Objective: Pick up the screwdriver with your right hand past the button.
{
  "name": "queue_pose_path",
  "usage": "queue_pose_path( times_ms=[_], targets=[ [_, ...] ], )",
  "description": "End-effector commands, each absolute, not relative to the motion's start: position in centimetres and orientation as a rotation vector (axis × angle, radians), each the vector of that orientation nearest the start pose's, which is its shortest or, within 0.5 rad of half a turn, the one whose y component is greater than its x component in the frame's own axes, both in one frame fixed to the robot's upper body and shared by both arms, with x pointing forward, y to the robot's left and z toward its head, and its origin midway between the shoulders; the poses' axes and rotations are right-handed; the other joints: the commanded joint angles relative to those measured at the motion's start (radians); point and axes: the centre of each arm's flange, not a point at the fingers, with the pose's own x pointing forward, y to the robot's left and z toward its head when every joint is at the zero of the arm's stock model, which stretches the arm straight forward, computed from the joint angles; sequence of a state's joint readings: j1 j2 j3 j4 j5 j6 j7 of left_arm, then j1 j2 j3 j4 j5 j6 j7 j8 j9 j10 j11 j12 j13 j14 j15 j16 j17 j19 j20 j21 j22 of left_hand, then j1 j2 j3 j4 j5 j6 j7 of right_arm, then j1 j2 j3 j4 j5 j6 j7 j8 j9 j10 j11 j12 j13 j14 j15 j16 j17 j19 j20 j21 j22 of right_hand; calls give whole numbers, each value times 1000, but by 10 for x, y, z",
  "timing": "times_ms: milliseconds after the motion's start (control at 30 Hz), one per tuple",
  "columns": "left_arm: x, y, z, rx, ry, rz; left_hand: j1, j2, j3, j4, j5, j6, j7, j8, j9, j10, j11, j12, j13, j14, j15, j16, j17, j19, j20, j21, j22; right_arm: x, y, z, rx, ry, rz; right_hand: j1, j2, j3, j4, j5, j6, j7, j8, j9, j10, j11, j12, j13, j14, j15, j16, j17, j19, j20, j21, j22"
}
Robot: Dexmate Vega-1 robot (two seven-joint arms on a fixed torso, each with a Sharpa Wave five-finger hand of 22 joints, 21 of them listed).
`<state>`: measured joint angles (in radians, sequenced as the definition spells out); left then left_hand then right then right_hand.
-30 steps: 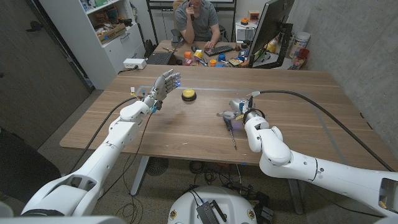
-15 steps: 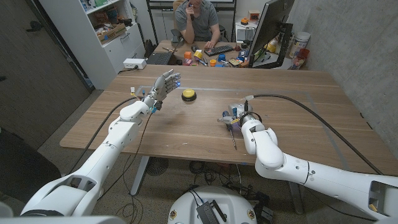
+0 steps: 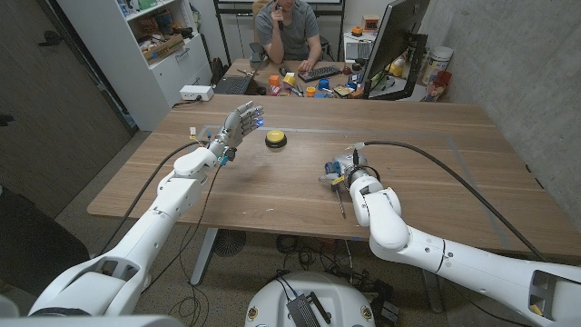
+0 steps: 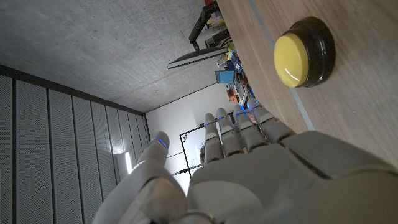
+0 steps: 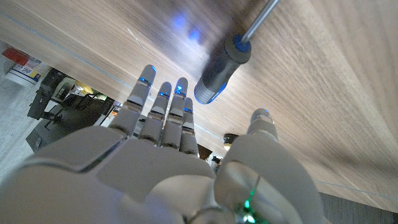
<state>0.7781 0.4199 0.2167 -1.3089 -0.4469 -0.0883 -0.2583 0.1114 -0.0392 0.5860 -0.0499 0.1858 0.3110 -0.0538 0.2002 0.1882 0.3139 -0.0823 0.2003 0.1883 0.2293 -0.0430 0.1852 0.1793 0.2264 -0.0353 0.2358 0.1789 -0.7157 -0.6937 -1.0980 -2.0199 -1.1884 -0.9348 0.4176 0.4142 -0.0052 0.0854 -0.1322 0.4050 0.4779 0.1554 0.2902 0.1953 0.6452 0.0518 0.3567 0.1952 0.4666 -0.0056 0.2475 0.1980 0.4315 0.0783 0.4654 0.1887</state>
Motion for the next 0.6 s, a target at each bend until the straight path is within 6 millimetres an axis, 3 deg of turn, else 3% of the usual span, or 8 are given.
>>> queue_pose_path(
  times_ms=[33, 133, 233, 267, 367, 433, 467, 600],
  targets=[
    [660, 282, 15, 113, -559, -338, 5, 8, 0, -7, -2, 12, -2, 1, 2, 4, -2, 4, 4, 7, -47, 4, 2, 8, -11, -5, 4, 549, -100, -73, -1866, -269, -123, 15, 1, -7, -6, 9, 34, -15, 11, -1, 19, -6, 7, 1, 21, -4, 0, 1, 12, -10, -1, 2],
    [660, 283, 14, 107, -563, -334, 5, 8, 0, -7, -2, 14, -2, 2, 2, 3, -3, 4, 4, 4, -47, 3, 2, 9, -12, -6, 4, 553, -98, -78, -1878, -277, -142, 30, 1, -8, -11, 14, 63, -29, 15, -2, 48, -15, 14, 0, 50, -22, 6, 1, 32, -23, 3, 3],
    [660, 283, 14, 102, -565, -333, 4, 8, 0, -8, -2, 14, -2, 2, 2, 2, -3, 4, 4, 4, -48, 3, 2, 8, -11, -6, 4, 555, -98, -81, -1879, -299, -173, 111, 0, 1, -29, 32, 161, -89, 30, -4, 132, -55, 32, -1, 124, -79, 20, 2, 78, -56, 13, 6],
    [659, 283, 13, 101, -566, -332, 4, 9, 0, -8, -2, 14, -1, 2, 2, 2, -2, 4, 4, 4, -47, 3, 2, 9, -11, -6, 4, 556, -98, -82, -1870, -309, -182, 130, 1, 3, -32, 36, 181, -99, 33, -3, 153, -53, 37, -1, 141, -92, 25, 3, 86, -67, 15, 6],
    [659, 284, 13, 93, -569, -328, 4, 9, 0, -8, -2, 13, -1, 1, 2, 2, -3, 3, 4, 4, -47, 3, 2, 9, -11, -7, 4, 558, -99, -85, -1856, -328, -203, 222, 9, 14, -34, 48, 247, -135, 39, -2, 232, -83, 53, 0, 233, -162, 57, 14, 134, -105, 33, 10],
    [659, 285, 12, 90, -571, -325, 3, 9, 0, -8, -2, 13, -1, 1, 2, 1, -5, 3, 4, 5, -47, 4, 2, 9, -11, -7, 4, 558, -100, -87, -1835, -349, -230, 315, 23, 31, -42, 54, 283, -149, 40, 1, 287, -106, 66, 5, 320, -205, 104, 40, 195, -137, 65, 16],
    [659, 285, 12, 91, -572, -324, 3, 9, 0, -8, -2, 13, -1, 1, 2, 2, -4, 3, 4, 5, -47, 4, 2, 10, -11, -7, 4, 557, -100, -88, -1822, -358, -250, 362, 28, 37, -43, 55, 306, -163, 42, 3, 314, -122, 76, 14, 389, -214, 144, 60, 222, -149, 82, 19],
    [659, 285, 11, 82, -572, -322, 2, 9, -1, -8, -3, 13, 0, 1, 2, 3, -3, 4, 4, 6, -47, 4, 2, 11, -10, -7, 4, 555, -103, -89, -1782, -385, -282, 524, 49, 79, -53, 65, 405, -184, 67, 9, 424, -151, 120, 38, 500, -229, 204, 104, 286, -184, 136, 30]
  ],
)
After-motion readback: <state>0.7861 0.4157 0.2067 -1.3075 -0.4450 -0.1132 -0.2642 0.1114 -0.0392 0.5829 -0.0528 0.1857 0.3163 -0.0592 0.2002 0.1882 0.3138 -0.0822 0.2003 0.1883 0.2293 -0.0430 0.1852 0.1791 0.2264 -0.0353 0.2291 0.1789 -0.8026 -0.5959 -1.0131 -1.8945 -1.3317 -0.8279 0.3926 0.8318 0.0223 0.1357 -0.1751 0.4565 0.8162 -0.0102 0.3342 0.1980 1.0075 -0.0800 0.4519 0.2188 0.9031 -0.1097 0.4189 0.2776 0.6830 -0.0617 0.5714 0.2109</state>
